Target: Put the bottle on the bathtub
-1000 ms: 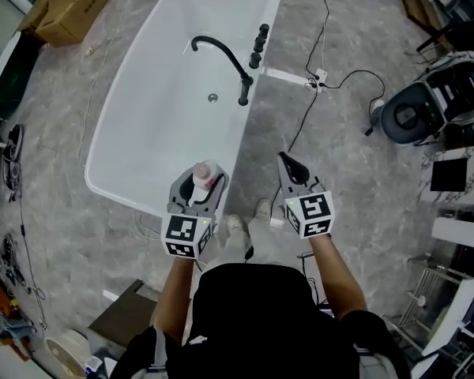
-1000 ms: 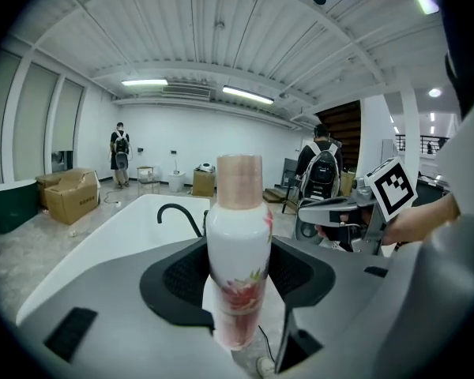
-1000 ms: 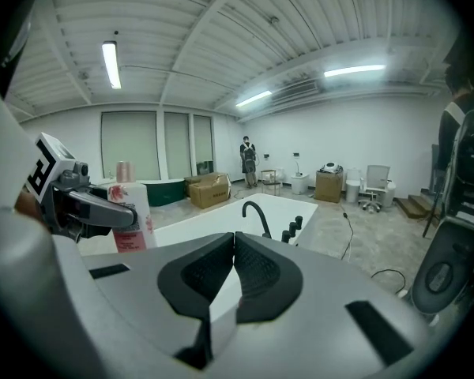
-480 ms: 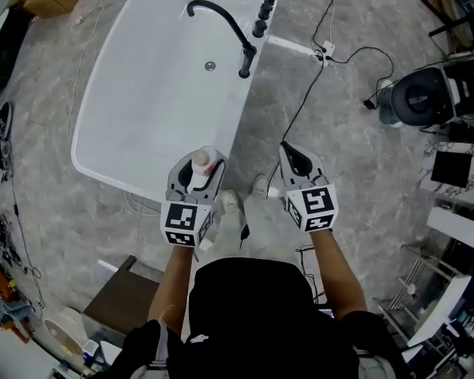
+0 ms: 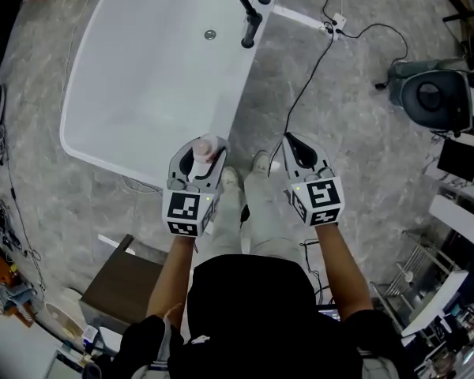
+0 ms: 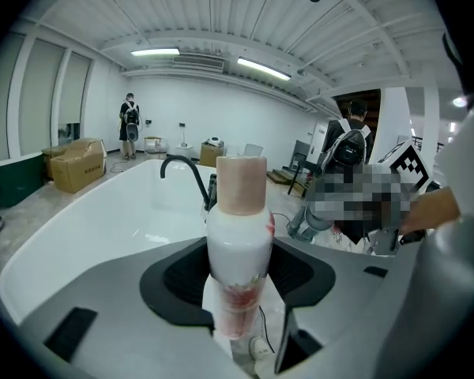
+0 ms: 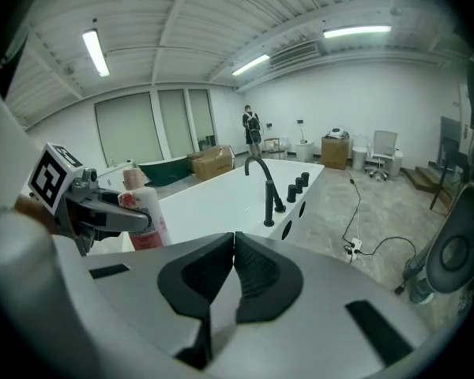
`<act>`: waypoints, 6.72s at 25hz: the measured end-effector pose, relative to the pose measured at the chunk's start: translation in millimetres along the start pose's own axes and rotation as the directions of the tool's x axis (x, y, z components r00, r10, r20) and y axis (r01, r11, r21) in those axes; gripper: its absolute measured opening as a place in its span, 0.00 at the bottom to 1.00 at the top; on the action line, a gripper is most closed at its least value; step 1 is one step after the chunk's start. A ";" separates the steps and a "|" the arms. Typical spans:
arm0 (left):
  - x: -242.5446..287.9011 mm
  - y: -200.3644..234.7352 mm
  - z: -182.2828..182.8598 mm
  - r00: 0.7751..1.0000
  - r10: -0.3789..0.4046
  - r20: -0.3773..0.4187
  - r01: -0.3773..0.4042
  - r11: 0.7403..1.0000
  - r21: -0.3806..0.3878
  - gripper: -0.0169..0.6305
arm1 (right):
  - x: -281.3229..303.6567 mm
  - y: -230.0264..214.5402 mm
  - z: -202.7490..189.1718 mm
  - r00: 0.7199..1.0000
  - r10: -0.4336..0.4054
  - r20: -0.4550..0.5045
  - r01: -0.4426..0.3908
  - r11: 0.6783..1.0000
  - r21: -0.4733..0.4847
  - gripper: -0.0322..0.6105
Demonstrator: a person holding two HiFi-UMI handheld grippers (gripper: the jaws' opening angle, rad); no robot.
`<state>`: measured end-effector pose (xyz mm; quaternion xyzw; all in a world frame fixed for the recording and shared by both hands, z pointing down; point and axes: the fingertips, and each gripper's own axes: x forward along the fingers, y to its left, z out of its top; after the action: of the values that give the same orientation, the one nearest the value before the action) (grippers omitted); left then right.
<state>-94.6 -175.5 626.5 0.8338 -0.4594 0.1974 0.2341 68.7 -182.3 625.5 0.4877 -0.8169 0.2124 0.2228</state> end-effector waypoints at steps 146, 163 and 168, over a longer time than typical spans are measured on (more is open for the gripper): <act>-181.3 -52.2 281.2 0.876 0.030 0.481 -0.159 0.960 0.230 0.06 | -171.6 15.9 267.4 0.875 -0.016 0.485 0.123 0.974 -0.190 0.09; -190.6 -52.4 310.0 0.850 0.043 0.524 -0.181 0.960 0.215 0.06 | -175.6 6.6 295.9 0.839 -0.013 0.544 0.133 0.974 -0.183 0.09; -186.9 -49.3 306.7 0.849 0.056 0.526 -0.188 0.961 0.201 0.06 | -174.5 1.2 292.0 0.839 -0.021 0.544 0.138 0.975 -0.174 0.09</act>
<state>-110.8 -201.9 265.3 0.8473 -0.5296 0.0366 -0.0152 96.0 -224.1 289.0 0.5355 -0.8430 -0.0286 0.0424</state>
